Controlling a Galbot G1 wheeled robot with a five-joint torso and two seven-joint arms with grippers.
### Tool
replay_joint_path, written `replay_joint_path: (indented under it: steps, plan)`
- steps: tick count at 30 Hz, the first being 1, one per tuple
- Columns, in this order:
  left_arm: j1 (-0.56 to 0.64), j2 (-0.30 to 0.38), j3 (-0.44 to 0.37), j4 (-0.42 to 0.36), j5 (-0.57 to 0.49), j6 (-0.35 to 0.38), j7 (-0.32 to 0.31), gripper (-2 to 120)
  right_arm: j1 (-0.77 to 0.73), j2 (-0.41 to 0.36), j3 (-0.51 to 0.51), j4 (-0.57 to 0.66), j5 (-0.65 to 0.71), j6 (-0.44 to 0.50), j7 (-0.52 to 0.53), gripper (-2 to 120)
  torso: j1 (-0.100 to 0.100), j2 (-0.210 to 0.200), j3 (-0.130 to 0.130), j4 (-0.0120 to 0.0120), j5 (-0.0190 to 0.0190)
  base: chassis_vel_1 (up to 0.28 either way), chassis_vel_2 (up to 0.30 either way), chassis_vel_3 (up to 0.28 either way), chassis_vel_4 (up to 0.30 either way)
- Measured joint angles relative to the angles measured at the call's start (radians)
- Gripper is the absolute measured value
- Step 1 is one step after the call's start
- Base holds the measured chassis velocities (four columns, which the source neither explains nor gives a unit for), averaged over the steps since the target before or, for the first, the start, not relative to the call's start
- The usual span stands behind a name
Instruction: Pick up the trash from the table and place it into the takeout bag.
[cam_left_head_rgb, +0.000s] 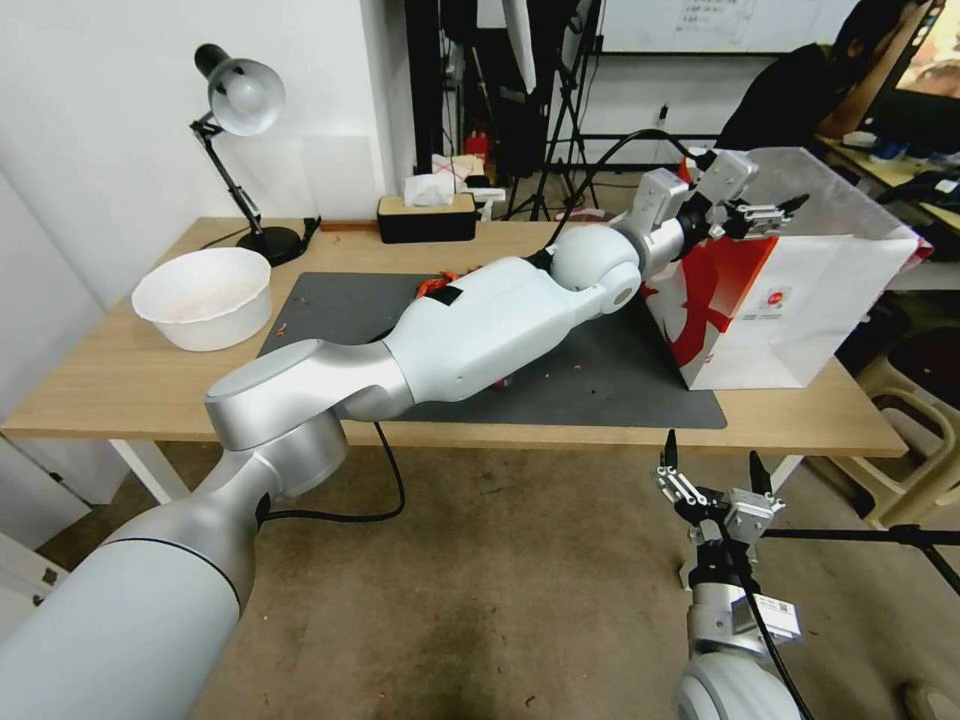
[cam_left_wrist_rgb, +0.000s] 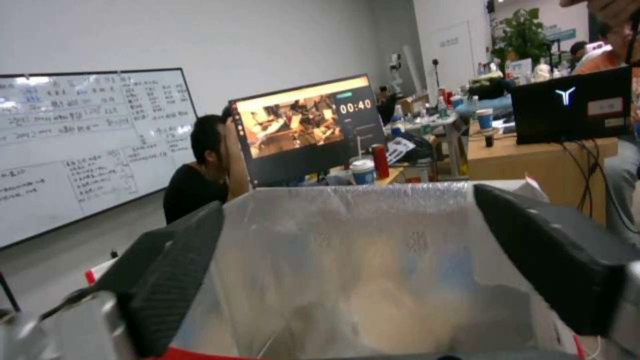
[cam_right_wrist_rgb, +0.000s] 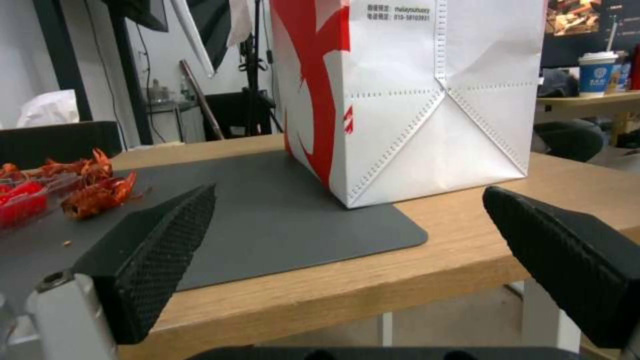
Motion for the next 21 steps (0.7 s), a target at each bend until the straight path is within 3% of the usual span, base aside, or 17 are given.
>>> replay_joint_path:
  steps: [10, 21]
  plan:
    - [0.013, 0.096, -0.046, -0.070, -0.013, 0.005, -0.026, 100, -0.001, 0.000, 0.002, 0.008, 0.000, 0.000, 0.000, 100, 0.000, 0.000, 0.000, 0.0000, -0.0001, 0.000, 0.000, 0.000, 0.000]
    - [0.157, 0.370, -0.130, -0.224, -0.002, 0.014, -0.047, 100, -0.004, -0.001, 0.000, 0.022, -0.003, -0.006, -0.001, 100, 0.000, 0.000, 0.000, 0.0003, -0.0006, 0.000, 0.000, 0.000, 0.000]
